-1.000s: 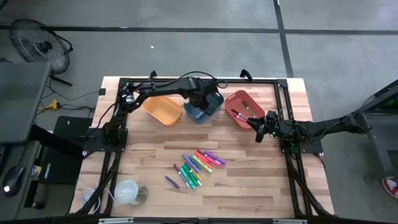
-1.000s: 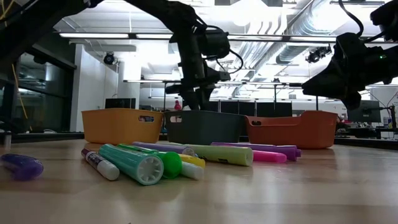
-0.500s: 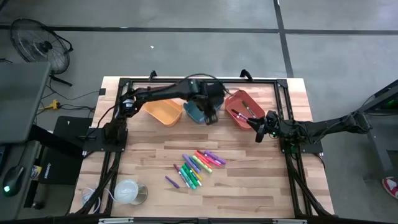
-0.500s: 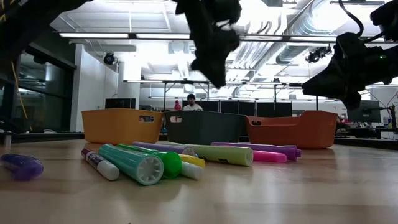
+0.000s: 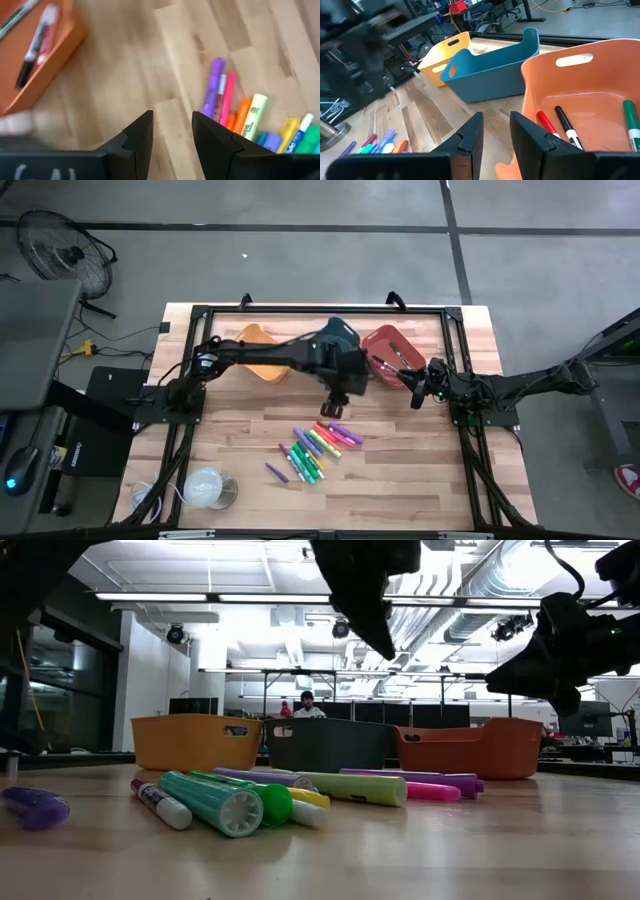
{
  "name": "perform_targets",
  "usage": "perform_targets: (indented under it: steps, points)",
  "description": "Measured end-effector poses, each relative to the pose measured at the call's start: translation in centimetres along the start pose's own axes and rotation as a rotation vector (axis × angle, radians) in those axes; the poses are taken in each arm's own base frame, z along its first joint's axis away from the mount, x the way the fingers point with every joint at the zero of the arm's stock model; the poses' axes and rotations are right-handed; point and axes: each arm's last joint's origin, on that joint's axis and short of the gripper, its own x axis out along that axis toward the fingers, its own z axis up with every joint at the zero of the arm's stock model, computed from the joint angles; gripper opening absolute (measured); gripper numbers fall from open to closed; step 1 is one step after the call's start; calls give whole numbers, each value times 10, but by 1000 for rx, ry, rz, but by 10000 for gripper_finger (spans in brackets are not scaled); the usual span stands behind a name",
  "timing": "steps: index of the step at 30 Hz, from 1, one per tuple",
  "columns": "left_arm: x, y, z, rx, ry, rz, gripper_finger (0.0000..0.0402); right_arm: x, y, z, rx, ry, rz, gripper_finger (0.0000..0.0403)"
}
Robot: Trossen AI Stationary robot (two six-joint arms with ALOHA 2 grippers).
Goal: Pick & Place Markers
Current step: Put the dark purple highlighter pen into the blue bin
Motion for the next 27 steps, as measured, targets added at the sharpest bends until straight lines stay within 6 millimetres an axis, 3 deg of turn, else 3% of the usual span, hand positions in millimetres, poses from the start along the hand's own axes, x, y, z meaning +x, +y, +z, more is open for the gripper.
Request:
perform_targets:
  steps: [7, 17, 27]
  points:
    - [18, -24, -1, 113, 46, 63, 142, 0, 0, 0, 0, 0, 0, 85]
    - [49, -32, -22, 102, 111, 13, 217, 0, 0, 0, 0, 0, 0, 85]
    - [66, -39, -33, 99, 110, -25, 214, 0, 0, 0, 0, 0, 0, 85]
